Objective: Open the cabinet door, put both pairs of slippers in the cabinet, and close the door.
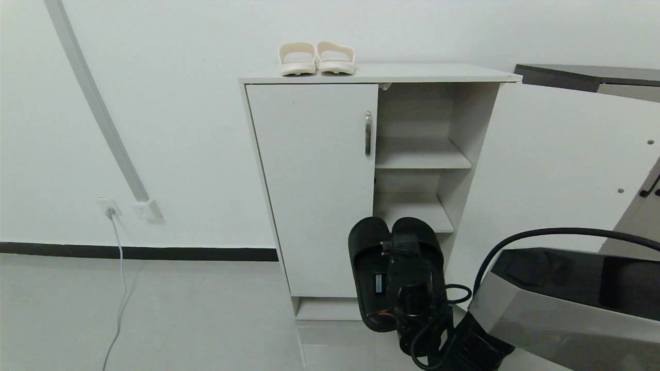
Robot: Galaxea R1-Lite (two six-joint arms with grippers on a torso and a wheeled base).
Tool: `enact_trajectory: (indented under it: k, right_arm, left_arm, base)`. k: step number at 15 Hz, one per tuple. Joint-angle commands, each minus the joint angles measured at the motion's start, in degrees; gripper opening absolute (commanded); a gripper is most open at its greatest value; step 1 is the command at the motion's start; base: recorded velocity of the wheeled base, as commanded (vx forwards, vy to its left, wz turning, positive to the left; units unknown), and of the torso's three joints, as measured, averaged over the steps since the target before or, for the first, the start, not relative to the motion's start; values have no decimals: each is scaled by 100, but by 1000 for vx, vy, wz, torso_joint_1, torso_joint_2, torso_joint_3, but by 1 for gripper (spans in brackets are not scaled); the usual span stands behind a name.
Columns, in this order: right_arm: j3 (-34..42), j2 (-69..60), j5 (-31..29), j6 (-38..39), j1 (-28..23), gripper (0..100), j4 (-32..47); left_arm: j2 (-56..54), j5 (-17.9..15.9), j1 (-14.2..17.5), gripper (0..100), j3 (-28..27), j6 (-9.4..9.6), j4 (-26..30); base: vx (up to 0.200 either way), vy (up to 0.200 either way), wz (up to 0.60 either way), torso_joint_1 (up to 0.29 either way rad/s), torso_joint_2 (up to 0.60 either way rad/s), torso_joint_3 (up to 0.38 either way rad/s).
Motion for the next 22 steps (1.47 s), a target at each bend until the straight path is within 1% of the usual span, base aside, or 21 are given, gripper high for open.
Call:
enact_trajectory:
  k: [1, 6, 18, 22]
  right_arm:
    - [-45, 140, -2, 6, -75, 0, -6]
    - [-54, 263, -2, 15, -189, 0, -24]
    - [-89, 377, 86, 173, -207, 0, -24]
    - [-221, 457, 95, 173, -207, 0, -6]
  left_arm:
    - [16, -1, 5, 0, 0, -5, -3]
    - [16, -1, 5, 0, 0, -14, -12]
    - [16, -1, 5, 0, 0, -14, -12]
    - [16, -1, 5, 0, 0, -5, -3]
  base:
    - [0, -200, 0, 7, 2, 2]
    - [0, -200, 0, 3, 3, 2]
    - [0, 0, 0, 0, 0, 0]
    - [0, 0, 0, 0, 0, 0]
